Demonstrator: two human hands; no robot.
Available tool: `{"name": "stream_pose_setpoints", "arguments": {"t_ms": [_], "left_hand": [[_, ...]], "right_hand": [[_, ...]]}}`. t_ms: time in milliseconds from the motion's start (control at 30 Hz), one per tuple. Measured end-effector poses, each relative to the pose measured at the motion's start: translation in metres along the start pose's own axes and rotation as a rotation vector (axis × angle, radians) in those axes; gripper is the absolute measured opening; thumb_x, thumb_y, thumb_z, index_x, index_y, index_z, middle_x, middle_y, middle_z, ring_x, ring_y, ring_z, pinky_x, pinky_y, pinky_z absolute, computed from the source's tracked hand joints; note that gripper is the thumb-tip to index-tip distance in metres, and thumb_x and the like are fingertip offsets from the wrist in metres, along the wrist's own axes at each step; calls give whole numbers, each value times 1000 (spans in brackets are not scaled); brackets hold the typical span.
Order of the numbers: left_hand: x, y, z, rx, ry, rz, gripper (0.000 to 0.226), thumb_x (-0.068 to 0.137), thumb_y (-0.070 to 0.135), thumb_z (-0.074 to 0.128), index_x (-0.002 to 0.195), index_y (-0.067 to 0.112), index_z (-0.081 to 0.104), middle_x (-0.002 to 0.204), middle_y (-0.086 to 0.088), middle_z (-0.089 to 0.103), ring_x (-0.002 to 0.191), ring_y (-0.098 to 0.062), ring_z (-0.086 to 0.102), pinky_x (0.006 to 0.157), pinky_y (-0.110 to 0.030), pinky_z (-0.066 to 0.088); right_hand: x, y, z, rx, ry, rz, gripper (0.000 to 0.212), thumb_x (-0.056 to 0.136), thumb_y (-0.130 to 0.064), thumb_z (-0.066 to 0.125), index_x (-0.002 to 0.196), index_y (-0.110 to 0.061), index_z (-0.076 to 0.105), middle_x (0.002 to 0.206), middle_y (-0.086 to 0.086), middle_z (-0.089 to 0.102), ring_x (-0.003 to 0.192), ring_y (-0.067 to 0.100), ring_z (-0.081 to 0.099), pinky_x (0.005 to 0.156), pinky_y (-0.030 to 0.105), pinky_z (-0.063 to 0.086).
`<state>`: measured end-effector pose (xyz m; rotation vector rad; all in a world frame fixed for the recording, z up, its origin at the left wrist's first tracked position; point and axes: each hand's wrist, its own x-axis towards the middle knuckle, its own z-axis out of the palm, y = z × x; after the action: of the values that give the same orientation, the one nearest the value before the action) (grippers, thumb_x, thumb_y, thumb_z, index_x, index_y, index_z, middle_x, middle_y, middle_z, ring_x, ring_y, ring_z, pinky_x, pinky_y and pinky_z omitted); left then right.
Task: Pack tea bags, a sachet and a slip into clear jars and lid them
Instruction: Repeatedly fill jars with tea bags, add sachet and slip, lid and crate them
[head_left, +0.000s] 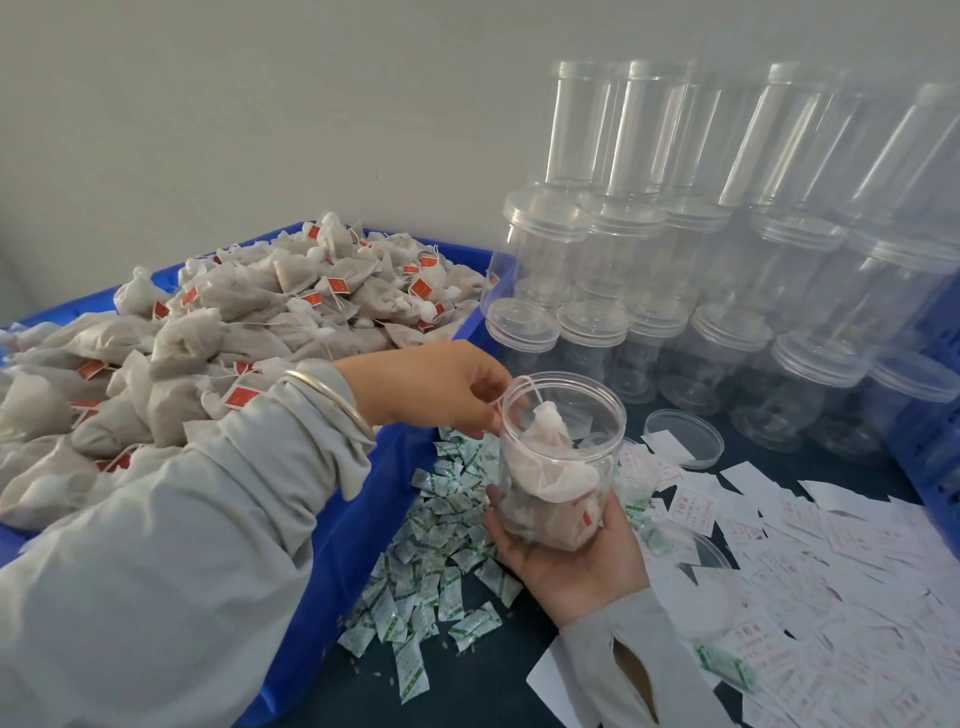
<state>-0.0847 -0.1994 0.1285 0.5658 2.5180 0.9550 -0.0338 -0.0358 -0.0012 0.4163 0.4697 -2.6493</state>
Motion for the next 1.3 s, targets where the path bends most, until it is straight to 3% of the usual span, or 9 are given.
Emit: {"name": "stream_pose_setpoints", "arguments": {"t_ms": [100, 267, 467, 600, 733, 933, 1133, 1233, 1300], "left_hand": [[2, -1, -3, -35, 104, -44, 9, 90, 10, 63, 96, 8, 70, 81, -1, 74, 71, -3, 70, 63, -12, 53], [-2, 3, -16, -124, 362, 50, 11, 89, 14, 63, 84, 20, 71, 66, 12, 71, 60, 2, 65, 53, -7, 46], [-7, 10, -6, -107, 333, 235, 19, 83, 13, 70, 84, 31, 72, 67, 8, 71, 60, 2, 61, 58, -5, 44], [-6, 7, -7, -225, 343, 313, 38, 82, 0, 67, 96, 35, 66, 97, 11, 71, 71, -3, 62, 72, -11, 51], [6, -2, -4, 117, 524, 188, 30, 86, 7, 62, 106, 30, 63, 92, 22, 61, 65, 7, 55, 64, 0, 41], [19, -9, 20, 588, 142, 84, 26, 92, 13, 52, 108, 22, 70, 106, 8, 65, 84, -3, 55, 79, -18, 42], [23, -3, 36, 759, -242, -21, 35, 91, 6, 52, 119, 21, 65, 84, 8, 59, 56, 3, 50, 50, -5, 36], [24, -9, 41, 825, -431, -111, 60, 89, 19, 60, 143, 33, 38, 132, 2, 52, 105, -12, 56, 85, -21, 44], [26, -11, 45, 869, -469, -136, 69, 88, 20, 62, 147, 35, 29, 143, 2, 44, 120, -20, 49, 85, -29, 41]], "right_hand": [[1, -1, -1, 7, -4, -3, 56, 86, -60, 44, 113, -15, 64, 106, 21, 69, 96, 40, 63, 68, 53, 55], [3, -2, -5, -16, -25, 9, 58, 85, -61, 46, 114, -14, 64, 110, 21, 68, 87, 39, 68, 77, 54, 53], [2, -3, -5, -12, -56, -9, 57, 79, -57, 49, 114, -14, 63, 107, 23, 68, 86, 40, 68, 81, 57, 49], [1, -6, -2, 16, -56, -48, 60, 73, -52, 53, 118, -13, 61, 109, 25, 67, 99, 42, 60, 75, 56, 53], [2, -8, -4, 57, -20, -57, 56, 82, -56, 49, 112, -12, 65, 113, 25, 65, 107, 43, 57, 73, 55, 54], [0, -13, -6, 110, -35, -103, 57, 70, -51, 56, 108, -10, 66, 107, 27, 66, 101, 44, 61, 72, 53, 54], [0, -18, -7, 160, -28, -124, 56, 82, -55, 49, 112, -10, 63, 108, 27, 66, 105, 43, 58, 74, 53, 53], [0, -17, -7, 129, -39, -116, 59, 73, -53, 54, 113, -11, 63, 110, 26, 66, 102, 41, 61, 76, 52, 53], [0, -15, -8, 107, -37, -102, 58, 73, -53, 54, 112, -11, 64, 112, 25, 65, 99, 41, 63, 77, 52, 53]]}}
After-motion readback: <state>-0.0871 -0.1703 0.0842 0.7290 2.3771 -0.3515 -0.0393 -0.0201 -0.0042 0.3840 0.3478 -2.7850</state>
